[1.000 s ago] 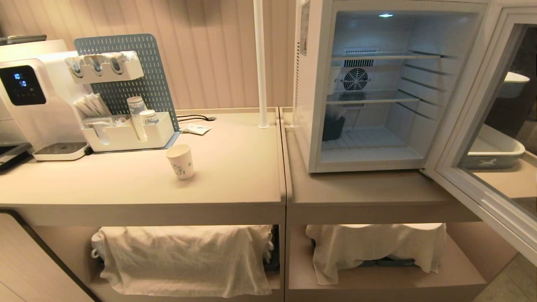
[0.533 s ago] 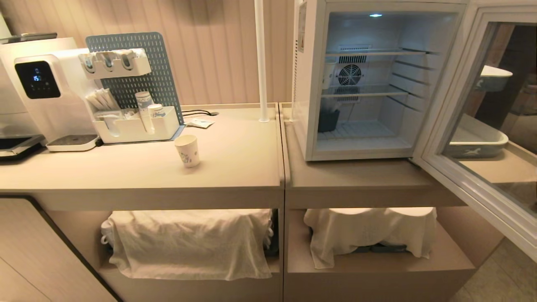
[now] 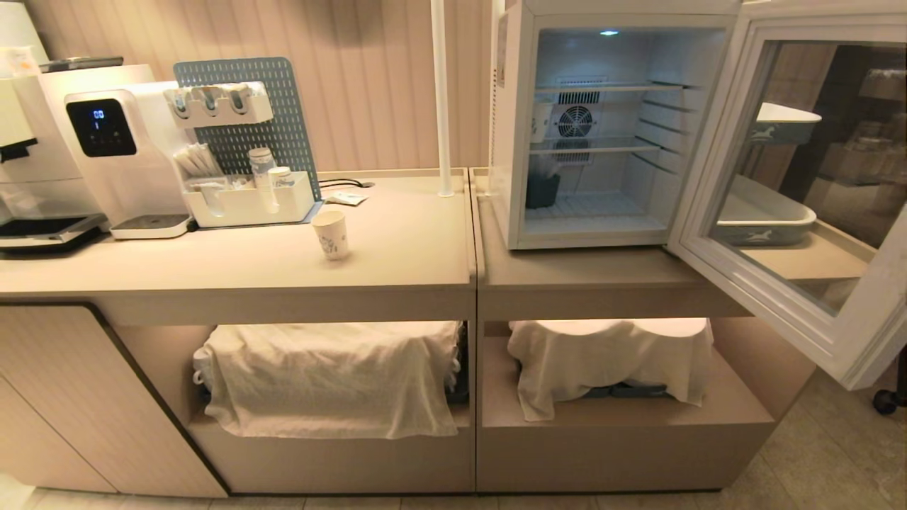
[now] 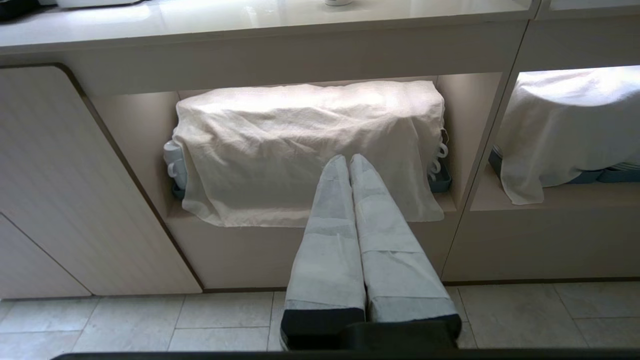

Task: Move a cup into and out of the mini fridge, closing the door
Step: Close the freezer door

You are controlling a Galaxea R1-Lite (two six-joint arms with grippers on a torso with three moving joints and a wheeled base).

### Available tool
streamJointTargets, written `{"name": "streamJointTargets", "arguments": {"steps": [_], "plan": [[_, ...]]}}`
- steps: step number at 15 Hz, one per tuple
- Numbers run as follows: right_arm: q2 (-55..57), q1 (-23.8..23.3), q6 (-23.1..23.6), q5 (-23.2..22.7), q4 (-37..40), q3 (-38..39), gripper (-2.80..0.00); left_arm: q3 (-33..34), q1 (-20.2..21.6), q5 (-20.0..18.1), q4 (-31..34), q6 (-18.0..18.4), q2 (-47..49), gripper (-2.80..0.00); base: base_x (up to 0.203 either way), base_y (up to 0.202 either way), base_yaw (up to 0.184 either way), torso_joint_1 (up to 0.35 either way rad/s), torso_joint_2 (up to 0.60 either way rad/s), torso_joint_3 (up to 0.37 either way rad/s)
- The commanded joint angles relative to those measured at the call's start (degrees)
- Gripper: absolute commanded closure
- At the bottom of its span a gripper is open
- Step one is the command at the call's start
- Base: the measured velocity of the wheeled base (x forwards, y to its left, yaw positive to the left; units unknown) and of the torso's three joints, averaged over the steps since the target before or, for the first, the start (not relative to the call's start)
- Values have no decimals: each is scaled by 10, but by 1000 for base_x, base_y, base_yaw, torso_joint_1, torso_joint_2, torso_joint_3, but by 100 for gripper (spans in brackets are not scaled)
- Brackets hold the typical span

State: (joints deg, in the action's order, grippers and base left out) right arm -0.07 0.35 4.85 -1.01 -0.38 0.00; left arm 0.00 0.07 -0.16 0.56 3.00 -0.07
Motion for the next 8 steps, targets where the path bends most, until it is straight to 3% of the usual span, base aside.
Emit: {"name": "streamJointTargets", "arguments": {"steps": [1,8], "plan": [[1,0,1,0,0,0,0,0,0,0,0,-1,1,0,0,0,0,0,0,0],[0,0,1,0,0,0,0,-1,1,-2,0,9,1,0,0,0,0,0,0,0]]}}
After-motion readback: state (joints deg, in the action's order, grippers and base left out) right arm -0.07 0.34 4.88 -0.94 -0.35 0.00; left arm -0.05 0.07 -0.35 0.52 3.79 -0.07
